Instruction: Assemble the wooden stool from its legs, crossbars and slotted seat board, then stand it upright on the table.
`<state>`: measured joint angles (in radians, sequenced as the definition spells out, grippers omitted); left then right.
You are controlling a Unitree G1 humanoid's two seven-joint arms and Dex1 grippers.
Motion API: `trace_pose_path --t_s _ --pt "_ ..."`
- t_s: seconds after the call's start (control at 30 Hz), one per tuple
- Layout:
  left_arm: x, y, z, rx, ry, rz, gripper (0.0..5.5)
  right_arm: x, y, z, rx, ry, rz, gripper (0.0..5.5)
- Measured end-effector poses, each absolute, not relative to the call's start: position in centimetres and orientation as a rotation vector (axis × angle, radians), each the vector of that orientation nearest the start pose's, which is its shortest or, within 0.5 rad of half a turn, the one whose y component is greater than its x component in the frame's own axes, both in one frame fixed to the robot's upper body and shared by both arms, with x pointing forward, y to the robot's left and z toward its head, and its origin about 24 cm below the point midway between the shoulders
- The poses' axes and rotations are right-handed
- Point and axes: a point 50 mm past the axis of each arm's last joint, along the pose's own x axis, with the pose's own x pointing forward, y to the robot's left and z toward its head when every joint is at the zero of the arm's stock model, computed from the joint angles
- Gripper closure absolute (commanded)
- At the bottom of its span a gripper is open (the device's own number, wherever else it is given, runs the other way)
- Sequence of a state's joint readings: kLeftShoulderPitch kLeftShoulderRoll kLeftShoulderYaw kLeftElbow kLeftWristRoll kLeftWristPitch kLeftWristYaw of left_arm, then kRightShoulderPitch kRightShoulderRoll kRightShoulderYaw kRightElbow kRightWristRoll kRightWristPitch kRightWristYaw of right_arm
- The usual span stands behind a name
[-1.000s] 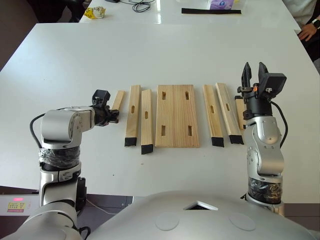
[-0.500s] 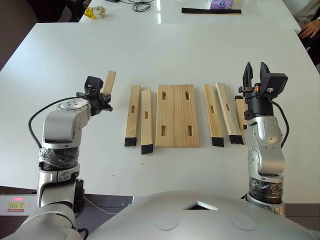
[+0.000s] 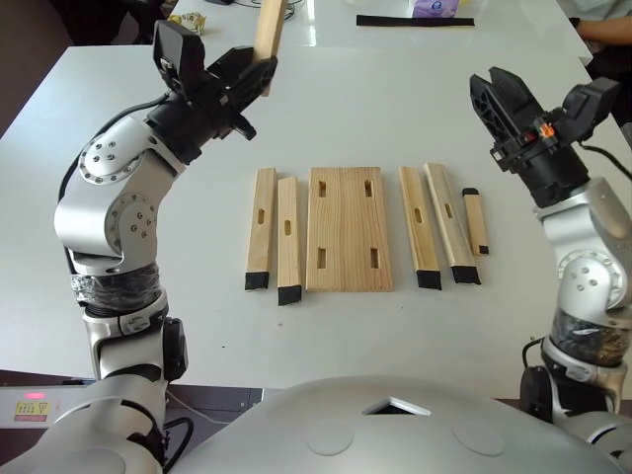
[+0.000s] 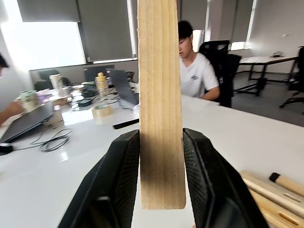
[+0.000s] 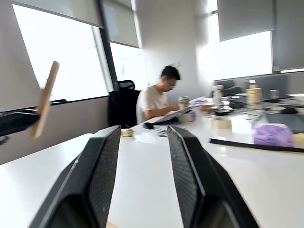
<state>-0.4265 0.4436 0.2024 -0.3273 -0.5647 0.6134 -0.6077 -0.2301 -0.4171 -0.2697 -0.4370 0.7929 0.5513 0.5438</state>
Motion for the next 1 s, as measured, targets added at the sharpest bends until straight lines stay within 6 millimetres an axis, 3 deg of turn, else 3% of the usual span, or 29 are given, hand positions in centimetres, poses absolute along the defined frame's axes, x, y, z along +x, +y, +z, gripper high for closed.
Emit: trace_pose_path --t_s 0.13,0.23,0.37,0.6,1.0 --pt "27.8 16.9 20.2 -0.048 -0.256 -0.842 4.18 25.2 -18.3 20.1 0.252 -0.192 0.974 2.77" --pt "26.9 15.3 18.9 -0.051 -0.25 -0.993 4.18 24.8 -17.7 20.5 0.211 -0.119 1.184 2.72" --pt "25.5 13.7 17.8 -0.014 -0.242 -1.196 4.18 24.9 -17.6 20.1 0.194 -0.029 1.333 2.72" --pt "24.4 12.1 17.5 0.091 -0.29 -1.371 4.18 25.8 -17.4 19.3 0.076 0.016 1.398 2.72" --pt "24.0 11.9 16.8 0.11 -0.254 -1.422 4.18 24.5 -16.8 20.0 -0.008 0.004 1.531 2.72"
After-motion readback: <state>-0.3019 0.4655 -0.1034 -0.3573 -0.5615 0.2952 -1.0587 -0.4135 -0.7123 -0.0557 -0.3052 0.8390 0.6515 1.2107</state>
